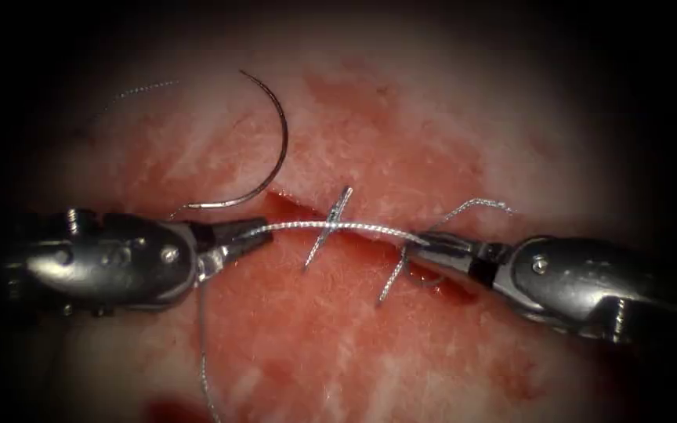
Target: Wound Closure
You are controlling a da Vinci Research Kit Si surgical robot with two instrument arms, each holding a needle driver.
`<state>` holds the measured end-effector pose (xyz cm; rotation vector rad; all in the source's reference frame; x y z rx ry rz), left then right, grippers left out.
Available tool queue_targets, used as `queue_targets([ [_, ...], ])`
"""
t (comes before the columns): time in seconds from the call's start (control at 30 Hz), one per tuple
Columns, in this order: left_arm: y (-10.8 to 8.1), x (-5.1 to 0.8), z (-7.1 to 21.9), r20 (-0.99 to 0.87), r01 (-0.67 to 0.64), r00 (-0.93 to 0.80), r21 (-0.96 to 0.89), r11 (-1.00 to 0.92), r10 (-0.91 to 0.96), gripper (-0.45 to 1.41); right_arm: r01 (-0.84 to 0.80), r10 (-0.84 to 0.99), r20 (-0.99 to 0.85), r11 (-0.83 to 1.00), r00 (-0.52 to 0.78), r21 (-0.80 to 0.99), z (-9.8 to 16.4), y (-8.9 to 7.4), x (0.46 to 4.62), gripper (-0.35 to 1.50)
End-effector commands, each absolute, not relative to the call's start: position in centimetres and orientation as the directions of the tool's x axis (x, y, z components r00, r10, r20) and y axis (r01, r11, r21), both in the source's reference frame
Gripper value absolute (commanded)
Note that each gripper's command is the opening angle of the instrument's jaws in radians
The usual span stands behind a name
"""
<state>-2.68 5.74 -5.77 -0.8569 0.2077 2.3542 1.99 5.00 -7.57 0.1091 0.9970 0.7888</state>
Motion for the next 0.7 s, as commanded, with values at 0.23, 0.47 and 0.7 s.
queue_targets([
  [0.23, 5.82, -2.78, -5.87, -0.615, -0.652, -0.564, -0.078, -0.754, 0.551, -0.35, -0.524, 0.628, -0.745, 0.722, 0.224, 0.451, -7.62, 4.98, 1.92, 0.42],
  [0.47, 6.01, -2.95, -5.72, -0.644, -0.596, -0.588, -0.064, -0.8, 0.489, -0.35, -0.46, 0.588, -0.801, 0.745, 0.113, 0.482, -7.95, 5.27, 1.5, 1.48],
  [0.7, 6.06, -3.08, -5.72, -0.664, -0.543, -0.611, -0.045, -0.839, 0.431, -0.35, -0.421, 0.51, -0.847, 0.808, 0.15, 0.412, -8.02, 5.4, 1.26, 0.22],
])
